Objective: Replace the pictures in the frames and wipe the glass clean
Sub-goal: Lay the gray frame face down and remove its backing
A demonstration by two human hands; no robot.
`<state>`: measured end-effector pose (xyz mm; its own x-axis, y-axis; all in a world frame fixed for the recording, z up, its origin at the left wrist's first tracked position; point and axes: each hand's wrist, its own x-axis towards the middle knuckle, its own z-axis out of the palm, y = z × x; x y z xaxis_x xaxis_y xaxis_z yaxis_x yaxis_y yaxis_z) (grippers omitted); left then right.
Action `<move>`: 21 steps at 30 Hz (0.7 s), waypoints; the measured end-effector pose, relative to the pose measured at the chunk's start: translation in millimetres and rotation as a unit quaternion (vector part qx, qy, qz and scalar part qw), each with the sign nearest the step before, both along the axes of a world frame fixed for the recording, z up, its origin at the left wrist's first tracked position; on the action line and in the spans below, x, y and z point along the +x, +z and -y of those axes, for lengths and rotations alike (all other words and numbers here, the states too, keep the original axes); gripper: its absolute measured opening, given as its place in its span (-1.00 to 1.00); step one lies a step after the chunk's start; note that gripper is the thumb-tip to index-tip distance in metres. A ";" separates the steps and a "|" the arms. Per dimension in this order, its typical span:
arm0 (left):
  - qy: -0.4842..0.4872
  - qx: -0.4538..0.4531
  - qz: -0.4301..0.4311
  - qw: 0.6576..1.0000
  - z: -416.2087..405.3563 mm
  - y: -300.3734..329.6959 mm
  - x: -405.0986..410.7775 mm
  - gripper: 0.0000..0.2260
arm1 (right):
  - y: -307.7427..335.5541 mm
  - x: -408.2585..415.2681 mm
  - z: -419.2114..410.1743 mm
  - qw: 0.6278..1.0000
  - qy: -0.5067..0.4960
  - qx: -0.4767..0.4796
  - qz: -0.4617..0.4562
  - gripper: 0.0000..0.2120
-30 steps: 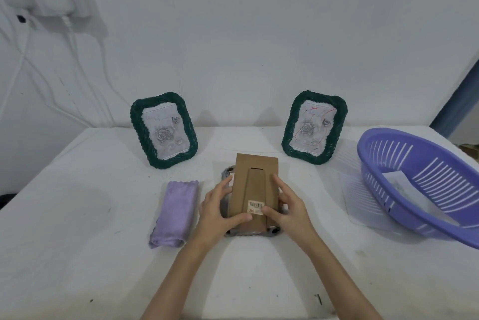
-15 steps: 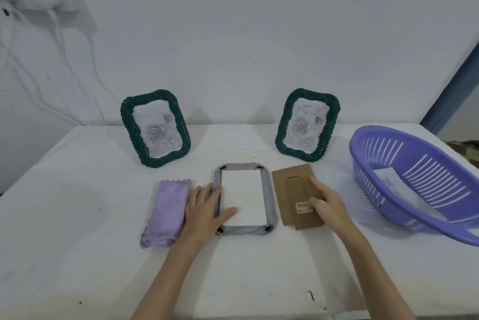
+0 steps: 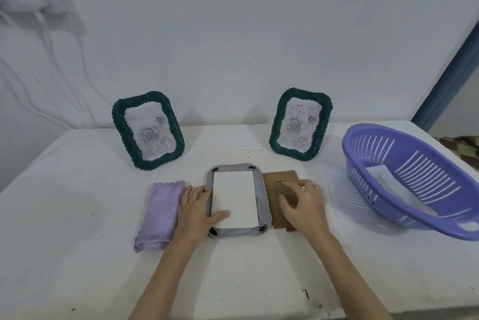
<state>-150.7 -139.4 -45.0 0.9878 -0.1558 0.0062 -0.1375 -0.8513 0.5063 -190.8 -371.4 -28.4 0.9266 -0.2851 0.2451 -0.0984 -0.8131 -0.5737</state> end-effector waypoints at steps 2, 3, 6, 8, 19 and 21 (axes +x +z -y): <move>0.016 -0.026 0.002 1.000 3.1 1.7 -1.7 -0.21 | 0.2 4.7 -18.6 1.000 0.023 0.001 0.016 -0.75; 0.027 -0.039 0.012 0.999 5.9 3.3 -2.9 -0.19 | -0.6 7.4 -26.8 0.999 0.031 -0.011 0.006 -0.74; 0.069 -0.061 0.040 0.995 12.9 1.0 -3.2 -0.40 | -6.7 14.8 -42.1 0.998 0.023 -0.046 -0.031 -0.63; 0.095 -0.083 0.056 0.990 15.5 -0.5 -4.1 -0.47 | -10.4 16.2 -46.3 0.999 0.007 -0.038 -0.033 -0.60; 0.057 -0.143 0.080 0.985 23.9 11.1 -5.4 -0.56 | -7.7 14.8 -39.8 0.999 0.029 -0.003 -0.034 -0.57; 0.063 -0.095 0.042 0.993 23.6 15.6 -2.7 -0.47 | 5.4 13.4 -24.0 0.999 0.040 0.030 -0.006 -0.58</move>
